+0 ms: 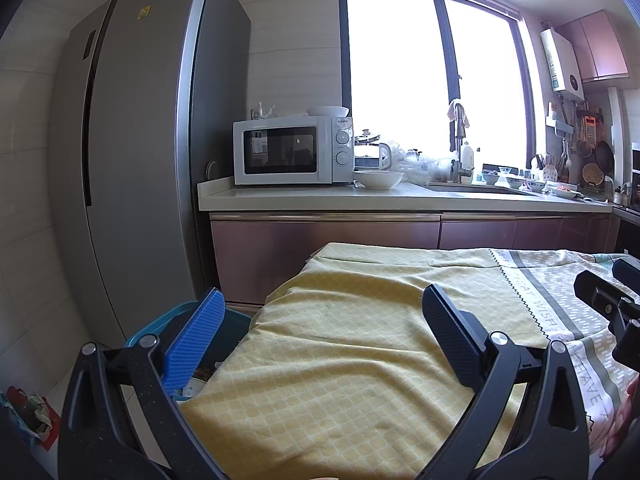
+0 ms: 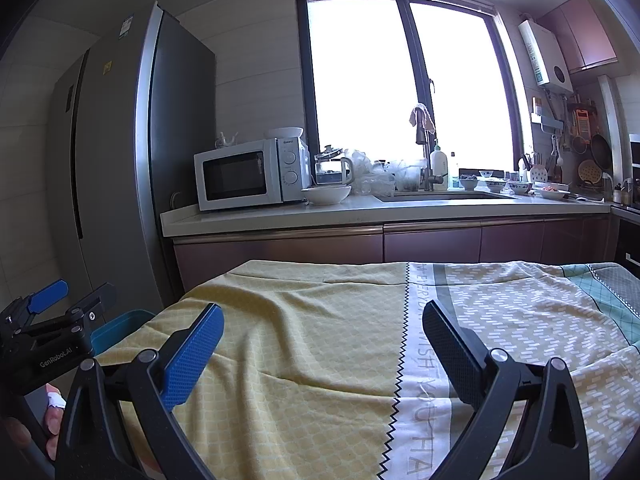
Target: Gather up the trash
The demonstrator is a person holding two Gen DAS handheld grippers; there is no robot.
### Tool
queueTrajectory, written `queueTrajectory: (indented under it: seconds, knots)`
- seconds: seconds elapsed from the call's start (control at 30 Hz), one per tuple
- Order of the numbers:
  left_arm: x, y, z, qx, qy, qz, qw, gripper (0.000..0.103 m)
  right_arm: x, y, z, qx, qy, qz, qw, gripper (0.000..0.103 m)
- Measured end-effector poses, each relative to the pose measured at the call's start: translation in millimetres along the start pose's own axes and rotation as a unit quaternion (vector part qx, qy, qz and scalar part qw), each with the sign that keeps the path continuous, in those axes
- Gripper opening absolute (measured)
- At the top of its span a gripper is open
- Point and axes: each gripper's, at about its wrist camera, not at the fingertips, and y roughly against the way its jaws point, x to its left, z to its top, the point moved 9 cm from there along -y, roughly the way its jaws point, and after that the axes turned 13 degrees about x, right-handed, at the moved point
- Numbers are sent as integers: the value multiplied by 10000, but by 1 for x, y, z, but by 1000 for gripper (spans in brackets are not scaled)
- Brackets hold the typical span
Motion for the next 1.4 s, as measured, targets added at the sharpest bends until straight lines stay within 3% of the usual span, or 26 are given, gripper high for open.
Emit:
queueTrajectory:
  seconds: [1.4]
  knots:
    - [-3,-13,-10,213,-77,-42,9997,97,9,-4,-1,86,-5,30,10000,96]
